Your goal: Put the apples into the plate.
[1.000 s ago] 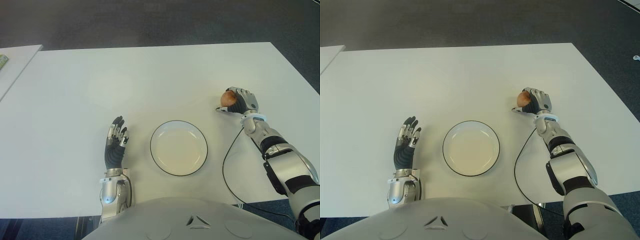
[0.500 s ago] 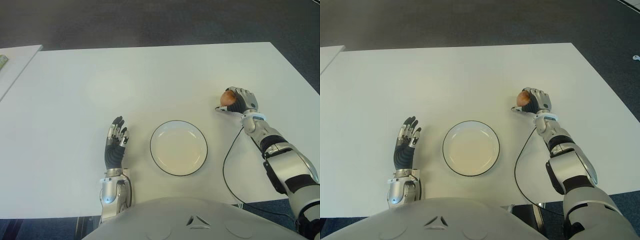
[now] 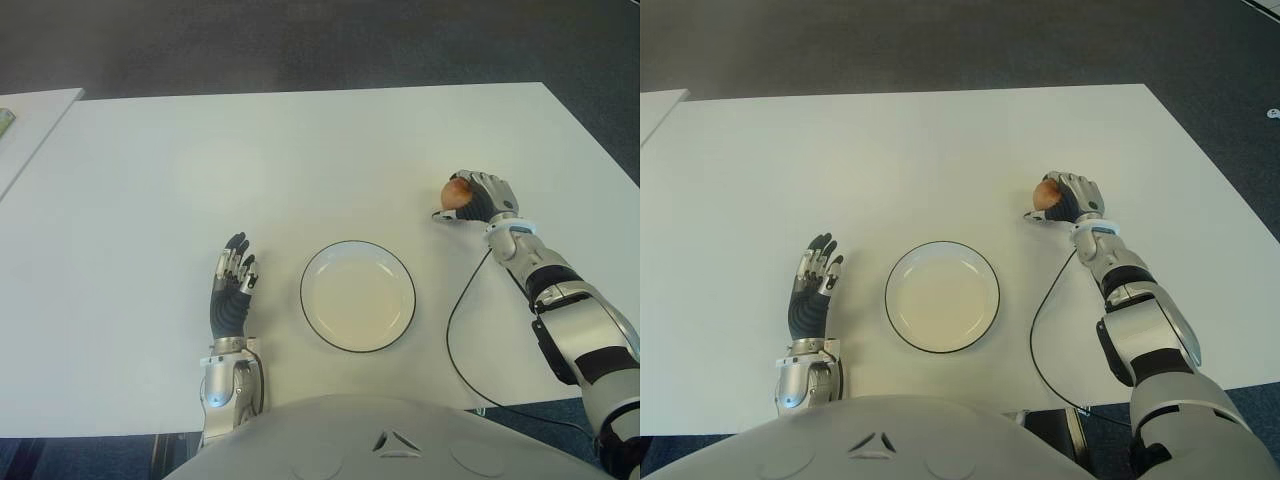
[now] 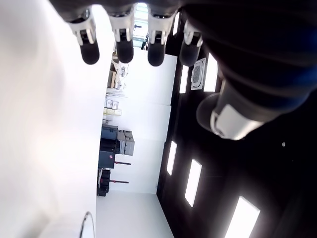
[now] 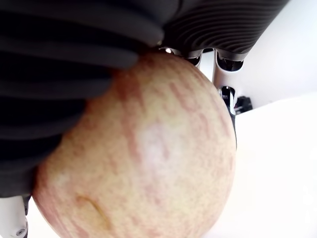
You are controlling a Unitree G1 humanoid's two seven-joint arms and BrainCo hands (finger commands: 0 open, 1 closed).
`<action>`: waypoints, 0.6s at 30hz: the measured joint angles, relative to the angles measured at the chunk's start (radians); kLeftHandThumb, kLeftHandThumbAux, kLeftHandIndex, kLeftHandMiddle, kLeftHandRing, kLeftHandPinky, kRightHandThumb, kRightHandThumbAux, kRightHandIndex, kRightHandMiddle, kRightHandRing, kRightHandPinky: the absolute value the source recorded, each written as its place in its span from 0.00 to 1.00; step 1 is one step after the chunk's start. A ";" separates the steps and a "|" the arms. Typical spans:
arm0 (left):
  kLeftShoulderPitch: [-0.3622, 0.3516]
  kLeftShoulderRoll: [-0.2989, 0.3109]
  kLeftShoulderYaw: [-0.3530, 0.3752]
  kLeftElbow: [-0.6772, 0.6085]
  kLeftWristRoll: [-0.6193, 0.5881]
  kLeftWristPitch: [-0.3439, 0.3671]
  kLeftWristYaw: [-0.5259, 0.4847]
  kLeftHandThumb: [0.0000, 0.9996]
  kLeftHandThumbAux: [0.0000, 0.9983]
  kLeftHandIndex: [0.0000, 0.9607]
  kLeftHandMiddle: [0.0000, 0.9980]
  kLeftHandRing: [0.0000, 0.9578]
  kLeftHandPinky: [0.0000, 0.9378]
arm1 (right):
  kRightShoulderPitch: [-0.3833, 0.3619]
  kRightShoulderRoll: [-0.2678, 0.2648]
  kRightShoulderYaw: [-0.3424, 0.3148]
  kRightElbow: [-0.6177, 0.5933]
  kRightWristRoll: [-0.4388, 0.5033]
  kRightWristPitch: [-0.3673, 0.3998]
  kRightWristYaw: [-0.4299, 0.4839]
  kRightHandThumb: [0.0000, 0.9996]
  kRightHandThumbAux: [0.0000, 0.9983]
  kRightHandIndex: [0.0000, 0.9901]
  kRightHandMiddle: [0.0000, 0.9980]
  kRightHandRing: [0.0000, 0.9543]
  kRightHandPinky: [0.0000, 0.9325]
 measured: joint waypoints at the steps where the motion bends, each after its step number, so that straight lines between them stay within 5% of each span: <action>1: 0.000 0.000 0.000 0.000 0.000 0.000 0.000 0.16 0.58 0.12 0.09 0.07 0.10 | -0.001 -0.004 0.000 -0.005 0.000 -0.004 -0.001 0.70 0.72 0.45 0.79 0.83 0.79; 18: 0.000 0.000 0.000 0.000 -0.003 -0.007 0.000 0.14 0.59 0.12 0.09 0.06 0.06 | -0.006 -0.022 -0.006 -0.079 0.001 -0.052 -0.028 0.71 0.71 0.45 0.84 0.87 0.87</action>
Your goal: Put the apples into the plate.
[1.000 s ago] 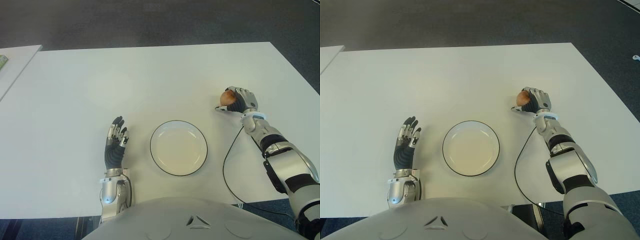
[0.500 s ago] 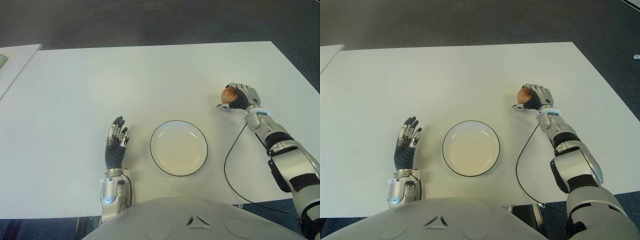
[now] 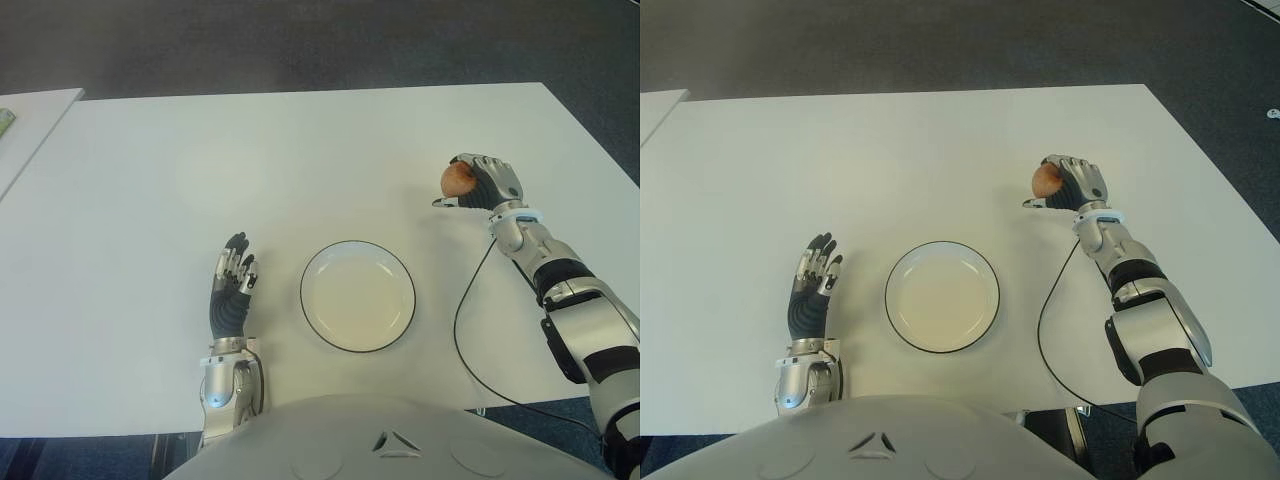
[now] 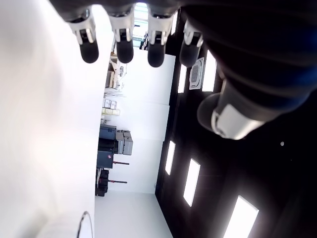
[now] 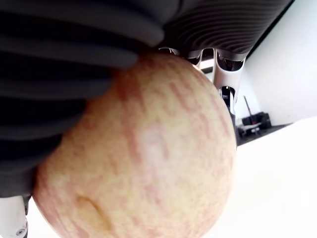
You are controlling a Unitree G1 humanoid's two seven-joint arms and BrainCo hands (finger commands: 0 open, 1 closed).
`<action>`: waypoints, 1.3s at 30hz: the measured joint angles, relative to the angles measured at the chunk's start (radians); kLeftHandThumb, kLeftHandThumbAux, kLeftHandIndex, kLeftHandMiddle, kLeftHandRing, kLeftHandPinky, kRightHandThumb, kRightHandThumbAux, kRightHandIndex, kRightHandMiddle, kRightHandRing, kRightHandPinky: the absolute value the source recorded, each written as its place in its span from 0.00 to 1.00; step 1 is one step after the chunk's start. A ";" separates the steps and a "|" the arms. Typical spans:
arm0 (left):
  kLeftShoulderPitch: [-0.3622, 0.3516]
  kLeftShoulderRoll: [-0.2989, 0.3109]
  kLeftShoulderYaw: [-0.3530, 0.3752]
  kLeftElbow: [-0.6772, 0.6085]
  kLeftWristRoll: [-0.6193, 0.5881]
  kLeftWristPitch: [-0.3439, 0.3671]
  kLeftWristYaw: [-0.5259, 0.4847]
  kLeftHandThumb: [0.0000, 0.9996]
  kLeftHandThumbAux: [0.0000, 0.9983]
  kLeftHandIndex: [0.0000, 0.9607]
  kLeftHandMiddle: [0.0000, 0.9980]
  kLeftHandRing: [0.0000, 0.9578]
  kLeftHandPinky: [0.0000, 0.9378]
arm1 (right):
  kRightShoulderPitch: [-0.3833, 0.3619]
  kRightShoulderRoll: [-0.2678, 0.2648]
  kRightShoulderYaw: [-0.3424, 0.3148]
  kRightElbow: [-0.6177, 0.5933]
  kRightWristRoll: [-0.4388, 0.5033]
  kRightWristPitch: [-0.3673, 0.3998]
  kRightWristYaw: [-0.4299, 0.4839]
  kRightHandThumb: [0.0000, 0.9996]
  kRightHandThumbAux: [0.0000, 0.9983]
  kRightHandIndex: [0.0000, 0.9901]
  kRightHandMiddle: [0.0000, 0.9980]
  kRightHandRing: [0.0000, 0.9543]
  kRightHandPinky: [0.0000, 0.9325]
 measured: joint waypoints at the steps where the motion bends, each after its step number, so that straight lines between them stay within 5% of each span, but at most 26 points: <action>1: 0.000 0.000 0.000 0.000 0.000 0.000 0.000 0.14 0.59 0.12 0.09 0.06 0.06 | 0.001 0.000 0.000 -0.011 0.000 -0.003 -0.002 0.71 0.71 0.45 0.84 0.87 0.87; 12: 0.000 0.000 -0.001 0.000 0.003 0.000 0.000 0.15 0.57 0.10 0.08 0.05 0.07 | 0.081 0.012 -0.007 -0.242 0.005 -0.035 -0.002 0.71 0.71 0.45 0.85 0.88 0.88; 23: 0.001 0.000 -0.005 0.000 0.018 0.000 0.008 0.19 0.58 0.12 0.09 0.07 0.10 | 0.210 0.026 -0.016 -0.493 0.010 -0.086 0.097 0.71 0.71 0.45 0.83 0.86 0.86; 39: 0.000 -0.001 0.001 0.000 -0.009 0.005 0.006 0.17 0.58 0.12 0.10 0.07 0.09 | 0.304 0.045 -0.009 -0.754 -0.030 -0.111 0.202 0.71 0.72 0.45 0.82 0.85 0.85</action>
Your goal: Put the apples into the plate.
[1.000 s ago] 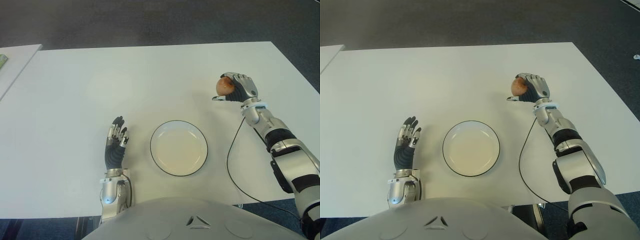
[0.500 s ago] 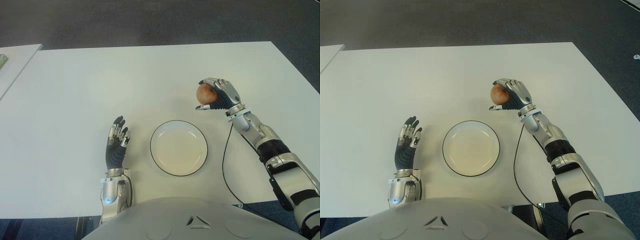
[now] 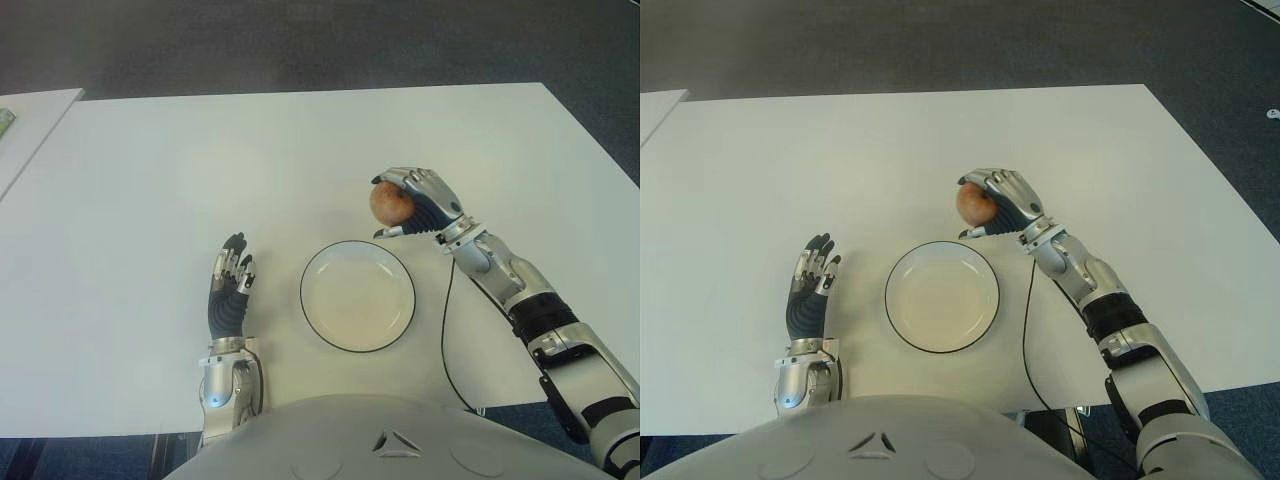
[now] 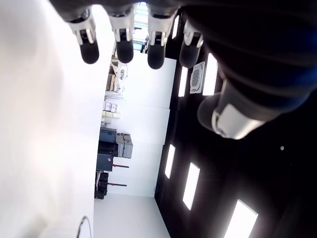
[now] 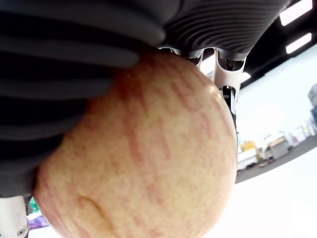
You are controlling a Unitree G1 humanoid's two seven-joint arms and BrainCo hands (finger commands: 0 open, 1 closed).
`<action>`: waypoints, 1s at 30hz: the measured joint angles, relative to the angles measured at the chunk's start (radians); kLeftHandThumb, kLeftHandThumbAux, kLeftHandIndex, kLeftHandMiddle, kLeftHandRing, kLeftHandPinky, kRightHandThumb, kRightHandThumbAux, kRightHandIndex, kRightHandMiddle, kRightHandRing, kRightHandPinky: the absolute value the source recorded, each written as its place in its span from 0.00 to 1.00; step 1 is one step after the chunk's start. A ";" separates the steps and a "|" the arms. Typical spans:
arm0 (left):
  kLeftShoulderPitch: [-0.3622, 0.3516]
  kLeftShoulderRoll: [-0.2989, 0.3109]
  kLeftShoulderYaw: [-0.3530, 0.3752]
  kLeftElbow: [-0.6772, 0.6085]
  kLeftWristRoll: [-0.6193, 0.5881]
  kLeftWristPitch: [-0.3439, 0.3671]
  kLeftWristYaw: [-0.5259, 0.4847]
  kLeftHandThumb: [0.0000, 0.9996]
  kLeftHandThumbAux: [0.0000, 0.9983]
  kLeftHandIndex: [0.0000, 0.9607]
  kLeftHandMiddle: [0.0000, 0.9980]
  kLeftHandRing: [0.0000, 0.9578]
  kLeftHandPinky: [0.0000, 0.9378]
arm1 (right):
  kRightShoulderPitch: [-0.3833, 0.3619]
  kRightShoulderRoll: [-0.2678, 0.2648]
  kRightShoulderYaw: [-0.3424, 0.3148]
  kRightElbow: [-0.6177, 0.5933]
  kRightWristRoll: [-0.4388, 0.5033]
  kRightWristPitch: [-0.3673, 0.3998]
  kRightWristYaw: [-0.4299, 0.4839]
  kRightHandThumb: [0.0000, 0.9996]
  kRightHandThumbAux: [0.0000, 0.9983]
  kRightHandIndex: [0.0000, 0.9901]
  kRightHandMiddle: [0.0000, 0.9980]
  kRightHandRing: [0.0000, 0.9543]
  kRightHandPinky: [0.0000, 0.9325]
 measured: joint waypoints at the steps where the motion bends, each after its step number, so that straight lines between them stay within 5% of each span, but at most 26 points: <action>1: 0.000 0.000 0.000 0.000 0.002 0.000 0.000 0.17 0.58 0.12 0.10 0.07 0.09 | 0.000 0.002 0.002 -0.008 -0.005 -0.008 0.002 0.71 0.72 0.44 0.82 0.85 0.85; 30: -0.003 0.000 0.002 0.000 0.003 0.024 0.006 0.14 0.58 0.10 0.09 0.07 0.09 | 0.182 -0.013 0.007 -0.300 -0.052 -0.110 0.109 0.71 0.72 0.44 0.84 0.87 0.85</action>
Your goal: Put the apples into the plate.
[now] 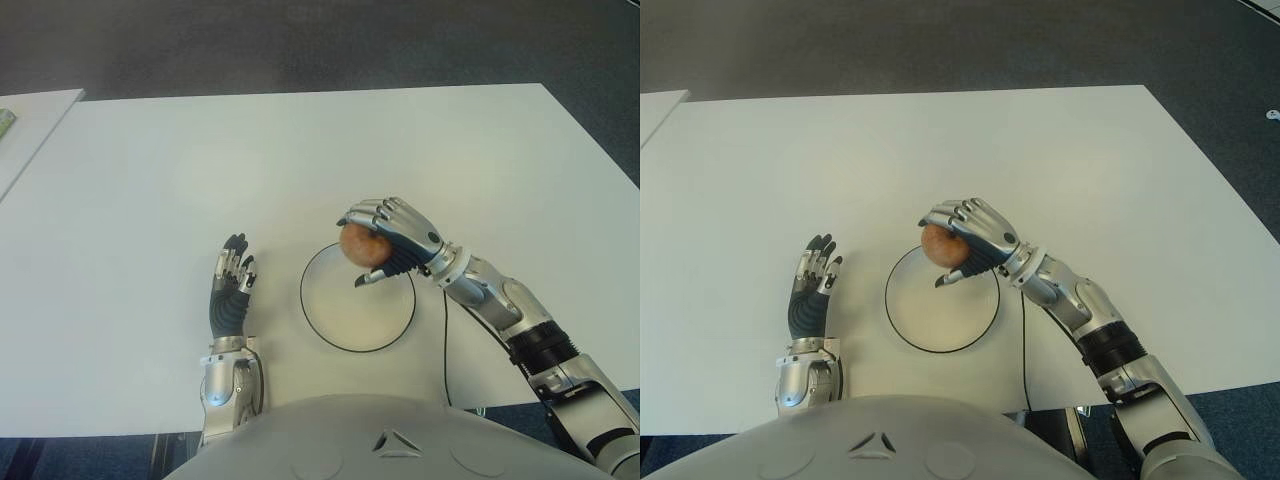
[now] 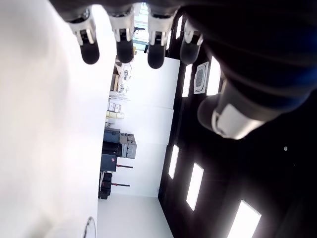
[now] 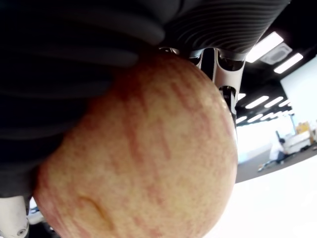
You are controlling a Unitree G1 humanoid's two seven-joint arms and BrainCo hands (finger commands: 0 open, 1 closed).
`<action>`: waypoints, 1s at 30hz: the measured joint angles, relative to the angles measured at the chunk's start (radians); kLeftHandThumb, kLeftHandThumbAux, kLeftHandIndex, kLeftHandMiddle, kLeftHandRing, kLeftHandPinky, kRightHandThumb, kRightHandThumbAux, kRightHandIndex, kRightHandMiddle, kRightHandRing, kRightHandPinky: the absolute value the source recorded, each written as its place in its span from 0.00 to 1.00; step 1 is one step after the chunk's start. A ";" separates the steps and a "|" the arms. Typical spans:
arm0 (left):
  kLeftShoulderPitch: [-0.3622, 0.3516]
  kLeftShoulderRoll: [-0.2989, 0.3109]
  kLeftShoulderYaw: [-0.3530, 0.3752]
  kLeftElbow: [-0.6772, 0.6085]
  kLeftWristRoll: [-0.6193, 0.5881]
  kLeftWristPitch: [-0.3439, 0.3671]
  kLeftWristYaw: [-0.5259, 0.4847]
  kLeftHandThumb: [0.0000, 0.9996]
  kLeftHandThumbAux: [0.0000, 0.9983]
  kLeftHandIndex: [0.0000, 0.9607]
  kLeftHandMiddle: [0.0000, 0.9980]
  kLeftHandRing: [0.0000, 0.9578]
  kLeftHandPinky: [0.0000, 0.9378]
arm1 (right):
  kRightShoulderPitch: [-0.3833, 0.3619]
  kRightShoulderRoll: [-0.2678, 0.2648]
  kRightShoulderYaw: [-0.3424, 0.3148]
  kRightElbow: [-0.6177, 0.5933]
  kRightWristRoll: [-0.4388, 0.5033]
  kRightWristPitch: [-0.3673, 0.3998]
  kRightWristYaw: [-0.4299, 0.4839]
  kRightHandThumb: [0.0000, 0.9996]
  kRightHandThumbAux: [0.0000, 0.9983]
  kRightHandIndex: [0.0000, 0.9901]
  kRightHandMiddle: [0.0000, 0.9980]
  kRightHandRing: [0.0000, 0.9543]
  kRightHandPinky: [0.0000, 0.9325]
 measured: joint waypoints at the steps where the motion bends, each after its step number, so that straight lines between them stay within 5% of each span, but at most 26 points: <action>1: 0.000 0.000 0.000 0.000 0.000 0.000 0.000 0.14 0.58 0.10 0.09 0.07 0.09 | 0.007 -0.003 0.000 -0.012 -0.001 -0.004 0.005 0.71 0.72 0.44 0.84 0.87 0.85; 30: -0.002 0.001 0.002 0.000 -0.004 0.006 0.003 0.13 0.58 0.10 0.09 0.06 0.06 | 0.058 -0.070 0.003 -0.074 -0.027 -0.060 0.174 0.71 0.72 0.44 0.85 0.89 0.90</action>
